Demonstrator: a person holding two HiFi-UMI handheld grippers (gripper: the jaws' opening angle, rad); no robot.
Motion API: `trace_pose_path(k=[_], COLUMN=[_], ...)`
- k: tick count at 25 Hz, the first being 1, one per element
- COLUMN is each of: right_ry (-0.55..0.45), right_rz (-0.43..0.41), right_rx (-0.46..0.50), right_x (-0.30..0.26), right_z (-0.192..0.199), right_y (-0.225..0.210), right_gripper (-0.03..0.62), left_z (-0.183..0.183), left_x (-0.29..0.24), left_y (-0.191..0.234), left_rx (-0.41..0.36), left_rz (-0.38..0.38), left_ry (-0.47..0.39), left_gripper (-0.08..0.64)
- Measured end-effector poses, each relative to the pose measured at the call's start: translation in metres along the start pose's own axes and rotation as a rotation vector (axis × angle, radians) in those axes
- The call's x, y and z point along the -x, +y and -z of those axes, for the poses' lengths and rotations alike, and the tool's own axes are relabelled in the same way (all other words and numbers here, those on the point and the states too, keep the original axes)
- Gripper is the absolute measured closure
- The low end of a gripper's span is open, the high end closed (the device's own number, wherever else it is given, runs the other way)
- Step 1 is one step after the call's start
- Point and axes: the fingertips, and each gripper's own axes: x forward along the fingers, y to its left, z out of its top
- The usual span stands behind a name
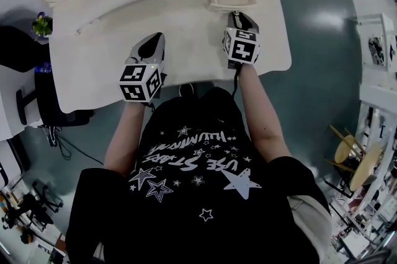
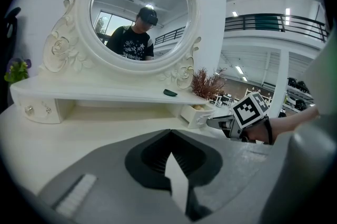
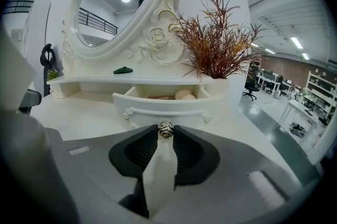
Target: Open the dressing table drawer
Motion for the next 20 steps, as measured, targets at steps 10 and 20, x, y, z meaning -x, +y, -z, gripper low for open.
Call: trace_pose_path(k=[10, 20], right_ry=[0.012, 0.007], right_rz=[-0.029, -0.153], right_rx=[0.001, 0.029], right_x=[0.006, 0.012], right_z=[0.005, 0.006], right_y=[-0.001, 0.007], right_gripper=[0.469, 0.392], left_z=[-0.005, 0.011], left_x=[0.009, 0.039], left_y=[-0.004, -0.020], left_rx=[0.022, 0.083], left_rz=[-0.067, -0.224], left_ry=[-0.031, -0.058], left_gripper=[0.560, 0.560])
